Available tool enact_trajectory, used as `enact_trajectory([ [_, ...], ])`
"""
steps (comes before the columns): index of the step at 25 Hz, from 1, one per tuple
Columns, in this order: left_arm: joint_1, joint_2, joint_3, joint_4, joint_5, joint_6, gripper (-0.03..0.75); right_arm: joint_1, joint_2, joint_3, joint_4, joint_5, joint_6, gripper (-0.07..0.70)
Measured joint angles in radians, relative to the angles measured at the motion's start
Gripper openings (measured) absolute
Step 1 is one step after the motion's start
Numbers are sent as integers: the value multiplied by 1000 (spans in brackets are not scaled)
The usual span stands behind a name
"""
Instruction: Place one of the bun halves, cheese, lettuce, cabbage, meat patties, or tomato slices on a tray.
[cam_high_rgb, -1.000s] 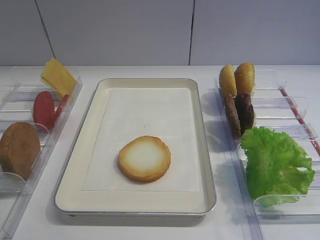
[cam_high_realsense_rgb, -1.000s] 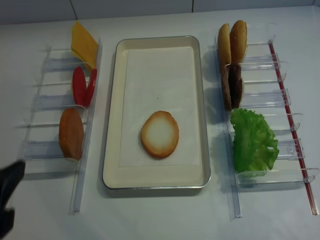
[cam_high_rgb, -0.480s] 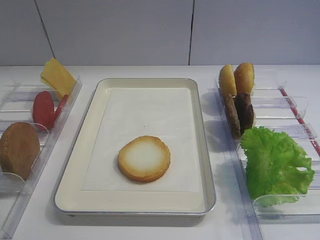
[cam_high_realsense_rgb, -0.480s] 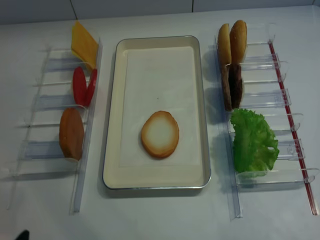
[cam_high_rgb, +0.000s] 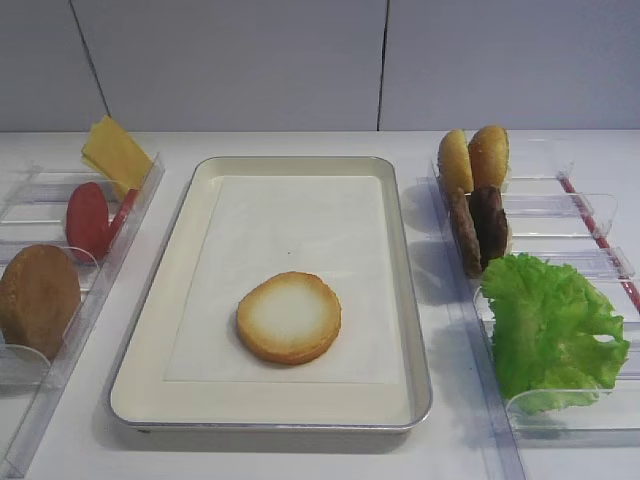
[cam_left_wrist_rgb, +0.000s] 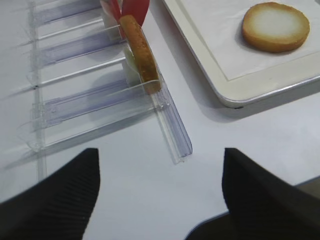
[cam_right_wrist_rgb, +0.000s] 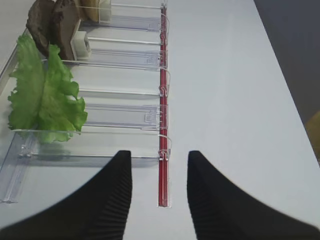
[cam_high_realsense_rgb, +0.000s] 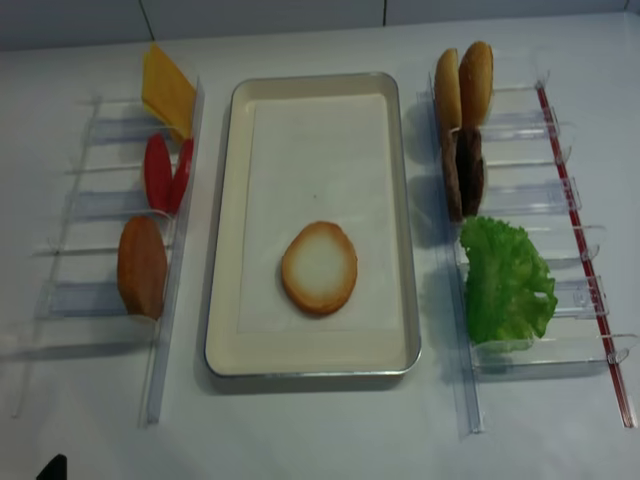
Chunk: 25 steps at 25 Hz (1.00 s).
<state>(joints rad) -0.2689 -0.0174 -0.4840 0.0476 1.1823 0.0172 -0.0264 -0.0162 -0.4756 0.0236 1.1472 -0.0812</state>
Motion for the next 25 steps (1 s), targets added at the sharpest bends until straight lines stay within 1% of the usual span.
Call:
enact_trajectory([
  [10,0,0,0,2,0,-6,510,0,0,0,0,-2,0,274],
  [12,10,0,0,2,0,-6,508,0,0,0,0,-2,0,274],
  [15,67,0,0,2,0,-6,507,0,0,0,0,-2,0,274],
  [18,153,0,0,2,0,-6,507,0,0,0,0,-2,0,274],
  [19,192,0,0,2,0,-6,507,0,0,0,0,-2,0,274],
  [22,266,0,0,2,0,-6,503,0,0,0,0,-2,0,274],
  [23,282,0,0,2,0,-6,501,0,0,0,0,-2,0,274],
  [25,294,0,0,3,0,-7,496,0,0,0,0,-2,0,274],
])
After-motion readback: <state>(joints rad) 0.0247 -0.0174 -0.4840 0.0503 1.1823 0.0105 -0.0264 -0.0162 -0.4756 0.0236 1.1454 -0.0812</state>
